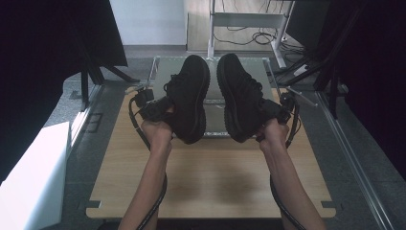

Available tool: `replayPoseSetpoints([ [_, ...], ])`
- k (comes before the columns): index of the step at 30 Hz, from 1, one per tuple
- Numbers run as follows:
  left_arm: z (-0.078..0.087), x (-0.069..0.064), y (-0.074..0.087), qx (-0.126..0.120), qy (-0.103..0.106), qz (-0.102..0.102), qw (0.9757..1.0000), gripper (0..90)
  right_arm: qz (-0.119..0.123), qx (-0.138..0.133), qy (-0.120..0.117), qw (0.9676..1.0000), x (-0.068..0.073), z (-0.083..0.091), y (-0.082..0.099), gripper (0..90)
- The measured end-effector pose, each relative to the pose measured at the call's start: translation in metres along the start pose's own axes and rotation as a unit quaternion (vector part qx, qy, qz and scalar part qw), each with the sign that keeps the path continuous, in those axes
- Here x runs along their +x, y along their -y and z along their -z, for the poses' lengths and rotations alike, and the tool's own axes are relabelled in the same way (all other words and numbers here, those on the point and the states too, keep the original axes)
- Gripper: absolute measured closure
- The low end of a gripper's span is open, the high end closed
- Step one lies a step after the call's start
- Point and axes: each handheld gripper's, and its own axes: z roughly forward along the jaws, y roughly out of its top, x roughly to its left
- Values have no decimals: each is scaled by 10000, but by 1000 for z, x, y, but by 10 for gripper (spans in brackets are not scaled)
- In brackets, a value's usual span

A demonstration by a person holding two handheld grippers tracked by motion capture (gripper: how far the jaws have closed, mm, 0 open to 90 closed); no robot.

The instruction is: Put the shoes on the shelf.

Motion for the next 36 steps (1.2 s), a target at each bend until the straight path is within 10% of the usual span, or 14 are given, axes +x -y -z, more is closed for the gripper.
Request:
replayPoseSetpoints([
  [24, -68, 6, -52, 162, -837, -105, 9963, 808, -15, -82, 874, 9961, -8, -67, -48, 734],
  [30, -81, 2, -60, 280, -1067, -197, 9937, 806, 95, -99, 1091, 9939, -11, -74, -55, 731],
  [36, -95, -10, -67, 450, -1511, -527, 9861, 800, 160, -51, 1274, 9917, -8, -84, -58, 729],
])
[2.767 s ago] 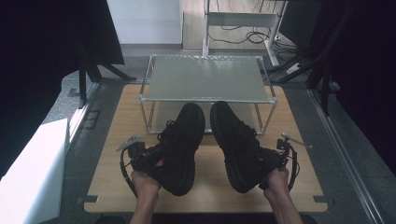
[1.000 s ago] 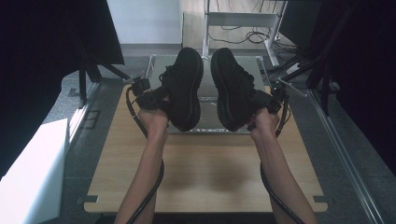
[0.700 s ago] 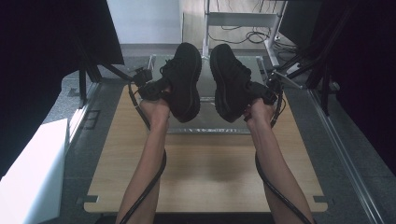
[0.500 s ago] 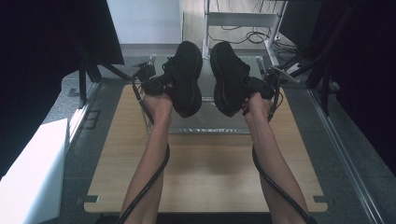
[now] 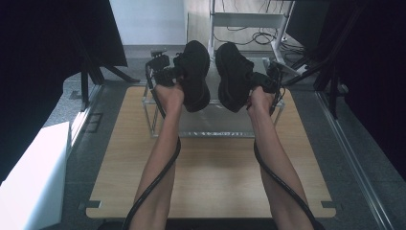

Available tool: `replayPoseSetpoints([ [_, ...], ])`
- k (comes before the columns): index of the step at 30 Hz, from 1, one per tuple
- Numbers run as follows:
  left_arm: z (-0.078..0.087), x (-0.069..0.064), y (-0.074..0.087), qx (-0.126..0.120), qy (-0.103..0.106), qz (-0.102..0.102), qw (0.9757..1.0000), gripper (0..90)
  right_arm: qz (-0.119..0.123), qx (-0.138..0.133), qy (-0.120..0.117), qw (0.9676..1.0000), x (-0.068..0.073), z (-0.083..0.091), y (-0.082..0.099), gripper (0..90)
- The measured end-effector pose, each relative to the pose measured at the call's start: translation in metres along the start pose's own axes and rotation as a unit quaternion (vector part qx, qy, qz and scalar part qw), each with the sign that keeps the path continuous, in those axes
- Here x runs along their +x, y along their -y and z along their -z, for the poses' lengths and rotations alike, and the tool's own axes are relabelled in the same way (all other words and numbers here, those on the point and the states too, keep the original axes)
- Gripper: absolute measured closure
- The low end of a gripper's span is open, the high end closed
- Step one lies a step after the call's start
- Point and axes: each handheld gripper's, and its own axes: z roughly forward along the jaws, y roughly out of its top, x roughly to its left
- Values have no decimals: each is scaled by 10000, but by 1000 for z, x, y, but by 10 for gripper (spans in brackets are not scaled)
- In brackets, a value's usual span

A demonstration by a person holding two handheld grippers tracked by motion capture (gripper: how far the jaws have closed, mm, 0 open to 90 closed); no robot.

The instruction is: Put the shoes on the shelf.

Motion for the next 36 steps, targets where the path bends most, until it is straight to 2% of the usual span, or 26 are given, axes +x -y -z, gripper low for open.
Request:
replayPoseSetpoints([
  [3, -4, -6, -3, 30, -203, -159, 9997, 797, 168, 1, 180, 9997, 6, -4, -1, 726],
  [6, -8, -7, -5, 125, -234, -153, 9995, 790, 295, 23, 334, 9990, 10, -10, -1, 719],
  [14, -15, -8, -6, 227, -398, -190, 9988, 758, 502, -16, 460, 9977, 18, -14, 1, 698],
  [16, -18, -9, -5, 263, -361, -199, 9988, 745, 525, 11, 458, 9976, 20, -16, 1, 685],
  [20, -20, -14, -6, 316, -397, -434, 9978, 752, 706, 38, 532, 9961, 25, -19, 2, 667],
  [23, -23, -14, -6, 373, -375, -464, 9975, 744, 727, 28, 548, 9958, 26, -21, 3, 653],
  [27, -26, -18, -6, 446, -414, -685, 9958, 739, 774, 31, 516, 9957, 28, -22, 5, 629],
  [31, -30, -21, -5, 466, -353, -820, 9949, 737, 802, 26, 497, 9955, 30, -25, 7, 602],
  [34, -33, -19, -6, 472, -223, -772, 9956, 734, 817, 1, 484, 9955, 29, -25, 7, 575],
  [36, -34, -16, -6, 515, -63, -739, 9959, 701, 742, 9, 336, 9967, 26, -25, 6, 536],
])
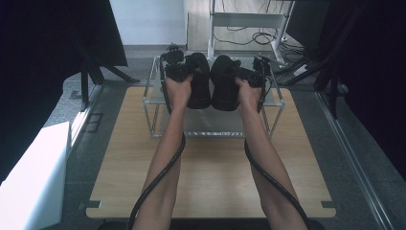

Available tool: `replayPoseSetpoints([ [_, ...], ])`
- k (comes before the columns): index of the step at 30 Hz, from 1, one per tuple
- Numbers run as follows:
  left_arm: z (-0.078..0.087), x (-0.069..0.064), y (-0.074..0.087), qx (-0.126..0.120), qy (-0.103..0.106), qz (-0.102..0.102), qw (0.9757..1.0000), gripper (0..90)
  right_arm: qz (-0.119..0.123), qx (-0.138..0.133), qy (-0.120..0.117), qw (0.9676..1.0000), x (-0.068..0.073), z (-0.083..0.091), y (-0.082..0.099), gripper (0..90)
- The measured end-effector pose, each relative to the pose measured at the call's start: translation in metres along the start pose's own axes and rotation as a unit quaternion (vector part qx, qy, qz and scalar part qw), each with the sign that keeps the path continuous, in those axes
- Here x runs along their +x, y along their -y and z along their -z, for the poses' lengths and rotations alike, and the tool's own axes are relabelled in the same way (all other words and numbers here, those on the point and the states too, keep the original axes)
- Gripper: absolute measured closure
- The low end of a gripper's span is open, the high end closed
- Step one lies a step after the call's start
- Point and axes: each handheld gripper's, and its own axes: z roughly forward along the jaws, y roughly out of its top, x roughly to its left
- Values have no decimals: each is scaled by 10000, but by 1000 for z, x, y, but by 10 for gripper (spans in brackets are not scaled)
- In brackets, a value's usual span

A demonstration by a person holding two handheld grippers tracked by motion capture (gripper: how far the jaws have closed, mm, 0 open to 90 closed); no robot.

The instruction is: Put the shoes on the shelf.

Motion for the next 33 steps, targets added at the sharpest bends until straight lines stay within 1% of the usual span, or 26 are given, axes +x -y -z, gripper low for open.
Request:
replayPoseSetpoints([
  [1, 0, 3, 0, -30, 177, 39, 9998, 641, -29, 8, -102, 9999, -2, 0, 0, 508],
  [2, 1, 6, 1, -97, 322, 122, 9994, 586, -62, 36, -216, 9997, -2, 0, 0, 467],
  [4, 3, 9, 4, -182, 553, 206, 9981, 500, 50, 39, -339, 9994, -3, 0, 0, 429],
  [5, 4, 9, 4, -192, 608, 203, 9978, 446, 64, 46, -381, 9992, -3, 1, 0, 397],
  [6, 5, 9, 5, -185, 610, 177, 9978, 405, 88, 60, -451, 9989, -3, 1, -1, 375],
  [7, 7, 8, 5, -192, 626, 140, 9978, 378, 120, 98, -516, 9985, -4, 2, -1, 357],
  [8, 9, 8, 6, -247, 649, 126, 9975, 362, 161, 66, -579, 9982, -6, 4, -1, 351],
  [9, 13, 7, 6, -308, 667, 115, 9972, 347, 190, -18, -732, 9971, -6, 7, -1, 341],
  [10, 16, 7, 6, -338, 686, 106, 9970, 337, 268, -41, -782, 9966, -6, 9, -2, 317],
  [11, 19, 8, 6, -349, 712, 89, 9968, 333, 386, -42, -741, 9965, -6, 11, -2, 288],
  [12, 21, 9, 6, -357, 749, 109, 9965, 321, 508, -83, -736, 9960, -6, 13, -2, 277],
  [13, 24, 11, 7, -363, 775, 151, 9962, 308, 552, -131, -753, 9955, -7, 16, -2, 269],
  [14, 27, 13, 7, -364, 801, 168, 9960, 308, 566, -184, -753, 9954, -8, 18, -3, 251],
  [16, 32, 16, 9, -423, 901, 201, 9948, 270, 594, -250, -800, 9947, -10, 23, -3, 231],
  [19, 40, 19, 13, -500, 1020, 181, 9934, 243, 613, -295, -795, 9945, -14, 29, -4, 198],
  [20, 42, 19, 15, -507, 1034, 159, 9932, 236, 626, -300, -796, 9944, -15, 30, -4, 189],
  [23, 47, 17, 19, -497, 975, 39, 9940, 204, 666, -236, -765, 9946, -18, 36, -3, 183],
  [24, 49, 17, 21, -507, 981, 13, 9939, 201, 692, -254, -794, 9941, -19, 37, -2, 183],
  [25, 51, 17, 22, -521, 979, 11, 9938, 197, 758, -226, -807, 9936, -19, 39, -2, 180],
  [26, 53, 18, 24, -543, 967, 5, 9938, 196, 774, -212, -811, 9935, -20, 41, -1, 180],
  [28, 57, 20, 27, -607, 998, 31, 9932, 193, 848, -232, -829, 9927, -21, 45, 0, 181],
  [30, 61, 22, 31, -661, 1055, 104, 9922, 190, 865, -225, -866, 9922, -23, 49, 1, 181],
  [33, 64, 24, 38, -698, 1162, 133, 9907, 187, 891, -241, -944, 9912, -30, 54, 6, 182],
])
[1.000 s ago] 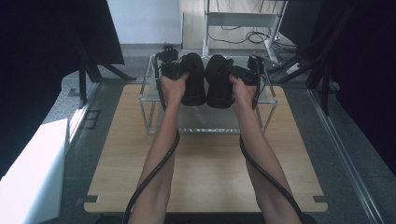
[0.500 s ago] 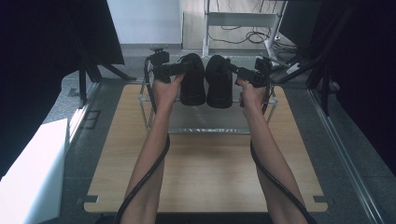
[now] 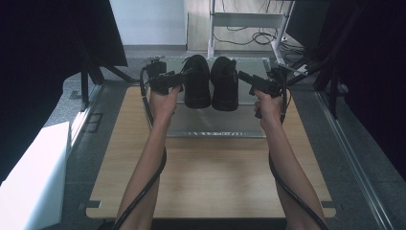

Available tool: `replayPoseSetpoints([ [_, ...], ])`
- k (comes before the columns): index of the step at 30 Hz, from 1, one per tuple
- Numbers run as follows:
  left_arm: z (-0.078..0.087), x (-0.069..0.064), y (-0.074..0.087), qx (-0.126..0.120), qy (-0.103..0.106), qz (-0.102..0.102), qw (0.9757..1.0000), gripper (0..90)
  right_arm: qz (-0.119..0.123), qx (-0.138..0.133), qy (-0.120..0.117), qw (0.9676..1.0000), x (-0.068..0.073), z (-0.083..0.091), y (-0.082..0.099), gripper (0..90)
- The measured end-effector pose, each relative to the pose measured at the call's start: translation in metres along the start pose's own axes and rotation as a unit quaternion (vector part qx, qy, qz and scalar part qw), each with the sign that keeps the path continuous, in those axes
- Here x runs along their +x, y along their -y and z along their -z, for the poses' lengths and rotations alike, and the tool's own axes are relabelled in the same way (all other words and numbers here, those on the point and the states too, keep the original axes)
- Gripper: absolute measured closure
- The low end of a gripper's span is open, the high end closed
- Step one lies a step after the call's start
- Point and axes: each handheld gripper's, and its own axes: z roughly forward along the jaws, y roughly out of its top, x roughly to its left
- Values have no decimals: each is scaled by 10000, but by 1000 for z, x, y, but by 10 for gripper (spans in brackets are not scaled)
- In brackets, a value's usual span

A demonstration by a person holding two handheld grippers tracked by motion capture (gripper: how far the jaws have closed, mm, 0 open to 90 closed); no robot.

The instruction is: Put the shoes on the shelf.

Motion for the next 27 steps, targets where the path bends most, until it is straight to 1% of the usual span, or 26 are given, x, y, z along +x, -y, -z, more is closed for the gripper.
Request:
replayPoseSetpoints([
  [2, 4, 1, 5, -53, 48, 13, 10000, 178, -16, 9, -16, 10000, -4, 4, 4, 187],
  [5, 9, 3, 11, -133, 157, 86, 9998, 177, -45, -5, -109, 9999, -10, 9, 9, 212],
  [6, 11, 4, 13, -125, 194, 68, 9997, 177, -55, 1, -147, 9999, -11, 11, 10, 216],
  [9, 15, 4, 17, -139, 270, 64, 9995, 167, 4, 35, -187, 9998, -15, 15, 15, 216],
  [10, 16, 4, 18, -144, 324, 58, 9994, 164, 49, 40, -187, 9998, -16, 16, 16, 216],
  [12, 20, 4, 21, -158, 393, 48, 9991, 157, 60, 74, -198, 9998, -17, 19, 19, 209],
  [16, 27, 3, 28, -126, 479, -50, 9988, 143, 144, 139, -222, 9996, -16, 25, 25, 175],
  [18, 30, 2, 32, -89, 513, -102, 9986, 137, 233, 168, -214, 9994, -15, 28, 28, 164],
  [20, 34, 1, 36, -48, 508, -174, 9985, 120, 301, 219, -230, 9990, -13, 31, 31, 147],
  [23, 39, -1, 42, 23, 458, -353, 9983, 81, 403, 264, -319, 9983, -11, 36, 35, 139],
  [27, 47, -6, 52, 65, 491, -533, 9974, 35, 514, 290, -382, 9975, -8, 42, 42, 137],
])
